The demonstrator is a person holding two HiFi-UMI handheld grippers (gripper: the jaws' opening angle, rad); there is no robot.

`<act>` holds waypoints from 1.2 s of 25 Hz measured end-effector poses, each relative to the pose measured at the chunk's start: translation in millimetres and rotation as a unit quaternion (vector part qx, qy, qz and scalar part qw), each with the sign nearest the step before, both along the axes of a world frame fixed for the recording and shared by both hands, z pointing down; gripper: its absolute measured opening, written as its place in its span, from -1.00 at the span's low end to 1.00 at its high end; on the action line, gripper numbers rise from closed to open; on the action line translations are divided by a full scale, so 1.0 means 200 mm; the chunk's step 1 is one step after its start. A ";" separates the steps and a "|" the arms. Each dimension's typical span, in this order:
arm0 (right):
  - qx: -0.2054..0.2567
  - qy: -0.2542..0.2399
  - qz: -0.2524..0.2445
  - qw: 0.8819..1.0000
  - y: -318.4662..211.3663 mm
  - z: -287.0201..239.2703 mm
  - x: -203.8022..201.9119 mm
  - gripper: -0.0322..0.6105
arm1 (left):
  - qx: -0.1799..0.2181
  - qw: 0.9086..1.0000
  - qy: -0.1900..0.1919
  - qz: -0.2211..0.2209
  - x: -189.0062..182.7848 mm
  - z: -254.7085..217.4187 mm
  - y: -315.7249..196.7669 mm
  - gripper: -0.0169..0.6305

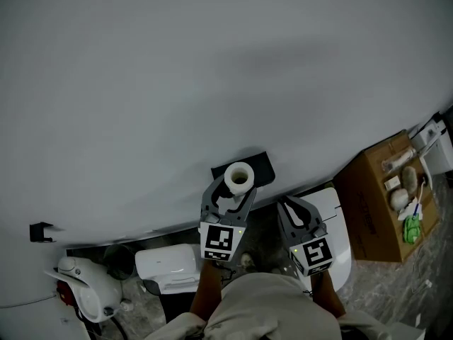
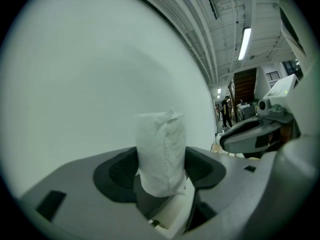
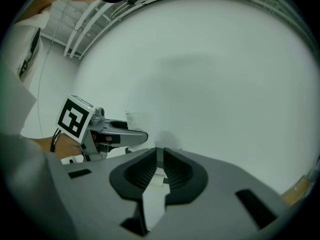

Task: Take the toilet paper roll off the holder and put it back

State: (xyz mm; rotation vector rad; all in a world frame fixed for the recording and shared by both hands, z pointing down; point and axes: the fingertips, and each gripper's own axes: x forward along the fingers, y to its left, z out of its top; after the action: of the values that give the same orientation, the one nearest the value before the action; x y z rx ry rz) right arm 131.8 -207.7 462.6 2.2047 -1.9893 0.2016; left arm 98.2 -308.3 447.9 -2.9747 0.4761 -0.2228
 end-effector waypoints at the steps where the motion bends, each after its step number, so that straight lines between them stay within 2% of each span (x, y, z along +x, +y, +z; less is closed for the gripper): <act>1: 0.000 0.001 0.001 1.000 -0.01 0.00 0.00 -0.79 | -0.001 1.000 -0.003 -0.001 0.01 0.01 -0.01 -0.05; 11: 0.006 0.001 0.009 1.000 -0.06 -0.01 0.00 -0.79 | -0.018 0.999 -0.032 -0.005 0.08 0.08 -0.10 -0.04; 19: 0.000 0.001 0.017 1.000 -0.06 0.01 0.00 -0.79 | -0.010 0.998 -0.065 -0.014 0.08 0.15 -0.13 -0.04; 30: 0.004 0.006 0.022 1.000 -0.03 -0.01 0.00 -0.79 | 0.000 0.998 -0.057 -0.022 0.08 0.15 -0.13 0.00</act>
State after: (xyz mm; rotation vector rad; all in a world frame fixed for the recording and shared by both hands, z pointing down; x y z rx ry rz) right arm 131.0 -214.1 461.5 2.2503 -1.9409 0.1873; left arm 114.0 -334.6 478.4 -2.9324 0.5287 -0.3935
